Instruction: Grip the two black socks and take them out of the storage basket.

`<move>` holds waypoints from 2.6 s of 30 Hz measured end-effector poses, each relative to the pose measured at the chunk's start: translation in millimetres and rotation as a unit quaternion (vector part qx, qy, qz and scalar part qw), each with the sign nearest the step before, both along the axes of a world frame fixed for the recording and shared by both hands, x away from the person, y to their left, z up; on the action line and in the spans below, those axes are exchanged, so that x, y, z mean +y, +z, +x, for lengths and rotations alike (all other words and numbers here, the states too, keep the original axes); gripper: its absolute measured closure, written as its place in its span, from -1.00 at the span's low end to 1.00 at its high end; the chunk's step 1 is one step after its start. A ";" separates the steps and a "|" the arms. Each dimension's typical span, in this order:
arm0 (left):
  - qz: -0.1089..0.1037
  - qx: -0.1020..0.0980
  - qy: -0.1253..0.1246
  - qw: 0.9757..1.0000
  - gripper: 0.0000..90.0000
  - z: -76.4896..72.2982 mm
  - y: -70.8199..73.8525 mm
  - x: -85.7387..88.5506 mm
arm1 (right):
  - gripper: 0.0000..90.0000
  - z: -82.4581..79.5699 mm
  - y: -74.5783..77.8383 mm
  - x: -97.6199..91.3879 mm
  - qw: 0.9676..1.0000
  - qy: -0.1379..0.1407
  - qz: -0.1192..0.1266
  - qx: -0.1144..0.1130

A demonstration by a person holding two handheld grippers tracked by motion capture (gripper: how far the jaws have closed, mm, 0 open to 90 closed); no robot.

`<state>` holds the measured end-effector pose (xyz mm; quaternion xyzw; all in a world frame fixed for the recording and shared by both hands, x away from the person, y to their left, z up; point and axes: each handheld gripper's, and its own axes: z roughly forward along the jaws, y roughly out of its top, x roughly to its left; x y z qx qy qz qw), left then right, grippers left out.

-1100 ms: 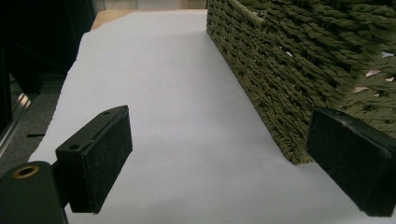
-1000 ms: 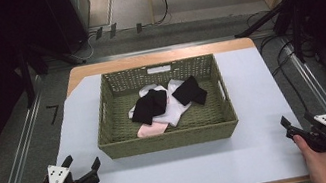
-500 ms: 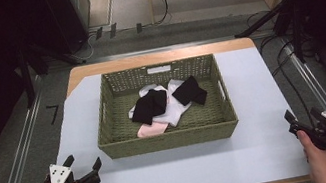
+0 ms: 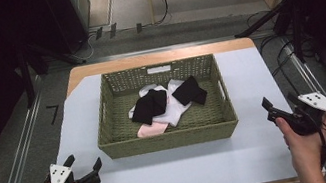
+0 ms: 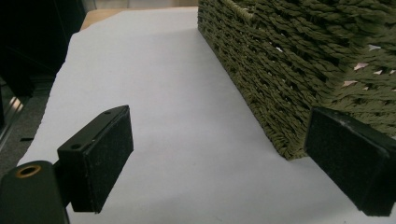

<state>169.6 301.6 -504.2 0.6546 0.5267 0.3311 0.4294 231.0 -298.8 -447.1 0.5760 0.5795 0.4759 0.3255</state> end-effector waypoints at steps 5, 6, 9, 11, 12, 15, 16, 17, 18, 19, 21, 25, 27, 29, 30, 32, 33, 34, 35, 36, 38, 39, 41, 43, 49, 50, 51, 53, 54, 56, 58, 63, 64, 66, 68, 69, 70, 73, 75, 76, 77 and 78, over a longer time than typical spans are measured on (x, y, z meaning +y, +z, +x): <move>0.002 -0.001 0.000 1.000 -0.80 -0.1 -0.1 -0.5 | -0.65 12.6 10.7 16.9 1.000 0.015 -0.004 -0.003; 0.003 -0.001 0.001 1.000 -0.80 -0.1 0.0 -0.7 | -0.65 15.3 13.4 21.3 1.000 0.020 -0.003 -0.004; 0.003 -0.002 0.000 1.000 -0.80 -0.1 -0.2 -1.0 | -0.65 23.0 20.8 33.9 1.000 0.029 -0.006 -0.003; 0.003 -0.002 -0.001 1.000 -0.80 -0.1 -0.2 -1.2 | -0.65 27.9 26.0 42.6 0.999 0.037 -0.006 -0.006; 0.003 -0.002 -0.001 1.000 -0.80 0.0 -0.2 -1.2 | -0.65 31.4 29.6 49.5 0.999 0.044 -0.006 -0.008; 0.004 -0.001 -0.002 1.000 -0.80 0.0 -0.1 -1.3 | -0.65 36.6 34.3 63.7 0.998 0.059 -0.013 -0.011; 0.004 -0.002 -0.002 1.000 -0.80 0.0 -0.2 -1.4 | -0.65 36.6 34.3 63.7 0.998 0.059 -0.013 -0.011; 0.004 -0.001 -0.002 1.000 -0.80 0.0 -0.1 -1.4 | -0.65 40.1 36.6 73.7 0.997 0.068 -0.017 -0.011; 0.005 -0.001 -0.002 1.000 -0.80 0.0 -0.2 -1.4 | -0.65 41.6 37.2 77.5 0.997 0.071 -0.018 -0.011; 0.005 -0.001 -0.002 1.000 -0.80 0.0 -0.2 -1.4 | -0.65 43.7 38.0 82.4 0.997 0.074 -0.019 -0.011; 0.006 -0.001 -0.003 1.000 -0.80 -0.1 -0.1 -1.6 | -0.65 48.5 39.5 93.1 0.996 0.082 -0.021 -0.009; 0.007 -0.001 -0.004 1.000 -0.80 -0.1 -0.1 -1.5 | -0.65 54.9 40.7 105.4 0.996 0.091 -0.024 -0.006; 0.008 -0.001 -0.004 1.000 -0.80 -0.1 -0.1 -1.6 | -0.65 59.5 41.6 114.9 0.995 0.099 -0.026 -0.004; 0.009 -0.001 -0.004 1.000 -0.80 -0.1 -0.2 -1.8 | -0.65 65.2 42.2 127.0 0.994 0.109 -0.030 -0.001; 0.009 -0.001 -0.004 1.000 -0.80 -0.1 -0.2 -1.8 | -0.65 65.2 42.2 127.0 0.994 0.109 -0.030 -0.001; 0.010 -0.002 -0.004 1.000 -0.80 -0.2 -0.1 -1.7 | -0.65 71.2 42.4 138.3 0.993 0.116 -0.032 0.008; 0.010 -0.002 -0.004 1.000 -0.80 -0.2 -0.1 -1.7 | -0.66 73.0 43.1 141.8 0.992 0.117 -0.037 0.015; 0.009 -0.002 -0.004 1.000 -0.80 -0.2 -0.1 -1.7 | -0.67 74.3 44.2 144.8 0.992 0.120 -0.038 0.019; 0.009 -0.002 -0.004 1.000 -0.80 -0.2 -0.1 -1.6 | -0.67 74.8 45.8 147.5 0.992 0.122 -0.034 0.019; 0.010 -0.002 -0.004 1.000 -0.80 -0.3 -0.1 -1.7 | -0.65 75.1 46.8 149.1 0.991 0.126 -0.032 0.012; 0.010 -0.002 -0.004 1.000 -0.80 -0.3 -0.1 -1.7 | -0.64 77.8 49.7 154.4 0.991 0.125 -0.039 0.011; 0.010 -0.002 -0.004 1.000 -0.80 -0.2 -0.1 -1.8 | -0.64 77.8 49.7 154.4 0.991 0.125 -0.039 0.011; 0.010 -0.002 -0.004 1.000 -0.80 -0.2 -0.1 -1.7 | -0.63 81.0 50.7 159.3 0.991 0.126 -0.041 0.012; 0.009 -0.002 -0.004 1.000 -0.80 -0.2 -0.1 -1.6 | -0.59 86.2 50.1 167.3 0.990 0.134 -0.046 0.011; 0.009 -0.002 -0.004 1.000 -0.80 -0.2 -0.1 -1.6 | -0.48 99.1 42.7 187.3 0.987 0.154 -0.049 0.020; 0.008 -0.001 -0.004 1.000 -0.80 -0.2 -0.1 -1.6 | -0.45 101.0 42.2 190.3 0.986 0.156 -0.051 0.023; 0.008 -0.001 -0.004 1.000 -0.80 -0.2 -0.1 -1.6 | -0.42 103.4 41.7 193.0 0.985 0.160 -0.054 0.025; 0.007 -0.002 -0.004 1.000 -0.80 -0.1 -0.1 -1.6 | -0.42 105.7 41.1 196.1 0.985 0.163 -0.053 0.027; 0.007 -0.001 -0.004 1.000 -0.80 0.0 -0.2 -1.6 | -0.36 110.1 38.9 202.1 0.984 0.166 -0.052 0.026; 0.007 -0.001 -0.004 1.000 -0.80 0.0 -0.2 -1.7 | -0.34 114.5 36.2 209.1 0.983 0.176 -0.048 0.025; 0.008 -0.001 -0.004 1.000 -0.80 0.1 -0.1 -1.5 | -0.32 117.7 32.5 216.8 0.982 0.182 -0.041 0.026; 0.008 -0.001 -0.004 1.000 -0.80 0.1 -0.2 -1.8 | -0.32 123.4 26.9 234.0 0.976 0.202 -0.057 0.053; 0.009 0.000 -0.005 1.000 -0.80 0.2 -0.1 -1.8 | -0.28 126.2 25.1 242.3 0.973 0.211 -0.064 0.067; 0.009 -0.001 -0.005 1.000 -0.80 0.2 -0.2 -1.7 | -0.27 128.7 22.9 250.2 0.971 0.220 -0.063 0.074; 0.009 -0.001 -0.005 1.000 -0.80 0.3 -0.2 -1.7 | -0.26 129.8 22.0 253.1 0.970 0.224 -0.057 0.075; 0.008 -0.001 -0.005 1.000 -0.80 0.3 -0.2 -1.7 | -0.24 132.7 19.5 261.2 0.967 0.236 -0.045 0.085; 0.008 0.000 -0.005 1.000 -0.80 0.3 -0.2 -1.7 | -0.22 134.0 18.0 264.7 0.966 0.239 -0.044 0.090; 0.009 0.000 -0.005 1.000 -0.80 0.5 -0.2 -1.9 | -0.18 137.6 13.3 273.7 0.963 0.243 -0.050 0.102; 0.009 0.001 -0.006 1.000 -0.80 0.5 -0.1 -1.8 | -0.14 140.9 9.4 279.6 0.960 0.247 -0.051 0.118; 0.009 0.001 -0.006 1.000 -0.80 0.5 -0.1 -1.8 | -0.12 142.2 7.6 281.9 0.960 0.248 -0.049 0.124; 0.010 0.001 -0.006 1.000 -0.80 0.6 -0.2 -1.9 | -0.09 143.6 5.1 283.8 0.960 0.247 -0.045 0.128; 0.010 0.001 -0.006 1.000 -0.80 0.6 -0.2 -1.9 | -0.08 144.6 3.8 285.1 0.958 0.248 -0.041 0.136</move>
